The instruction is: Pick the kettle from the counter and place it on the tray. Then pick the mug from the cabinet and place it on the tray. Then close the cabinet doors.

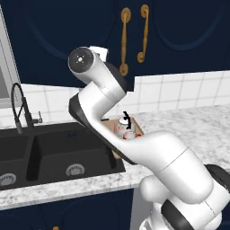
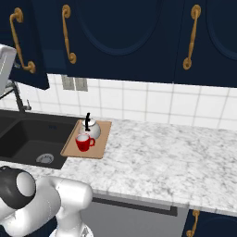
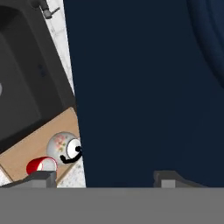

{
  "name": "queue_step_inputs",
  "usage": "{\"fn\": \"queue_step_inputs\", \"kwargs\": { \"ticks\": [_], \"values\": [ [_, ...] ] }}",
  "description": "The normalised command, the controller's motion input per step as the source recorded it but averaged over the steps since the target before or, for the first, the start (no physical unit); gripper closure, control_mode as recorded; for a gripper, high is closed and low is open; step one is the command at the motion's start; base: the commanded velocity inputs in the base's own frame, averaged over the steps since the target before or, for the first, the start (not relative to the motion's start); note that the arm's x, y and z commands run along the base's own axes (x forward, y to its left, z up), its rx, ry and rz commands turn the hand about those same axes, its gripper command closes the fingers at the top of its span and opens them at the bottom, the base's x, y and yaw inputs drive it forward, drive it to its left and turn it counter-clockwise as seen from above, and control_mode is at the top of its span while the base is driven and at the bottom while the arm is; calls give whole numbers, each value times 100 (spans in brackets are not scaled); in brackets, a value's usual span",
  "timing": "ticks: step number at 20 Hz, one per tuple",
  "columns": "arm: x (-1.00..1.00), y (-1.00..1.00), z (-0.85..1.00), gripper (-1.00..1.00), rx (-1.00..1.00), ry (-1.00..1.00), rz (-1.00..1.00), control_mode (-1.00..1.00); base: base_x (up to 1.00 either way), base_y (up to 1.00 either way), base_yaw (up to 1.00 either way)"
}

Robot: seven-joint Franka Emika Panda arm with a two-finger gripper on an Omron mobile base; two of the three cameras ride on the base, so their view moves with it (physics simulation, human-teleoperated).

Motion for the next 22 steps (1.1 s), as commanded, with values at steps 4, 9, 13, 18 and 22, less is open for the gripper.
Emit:
{"fn": "queue_step_inputs", "kwargs": {
  "ticks": [4,9,13,18,22],
  "values": [
    [73,-65,-1,-100,2,3,-7,-100,0,0,0],
    [73,-65,-10,-100,8,1,-1,-100,0,0,0],
    [76,-56,-18,-100,11,2,0,-100,0,0,0],
    [40,-33,-4,-100,16,0,0,-100,0,0,0],
    [27,-15,-9,-100,18,0,0,-100,0,0,0]
  ]
}}
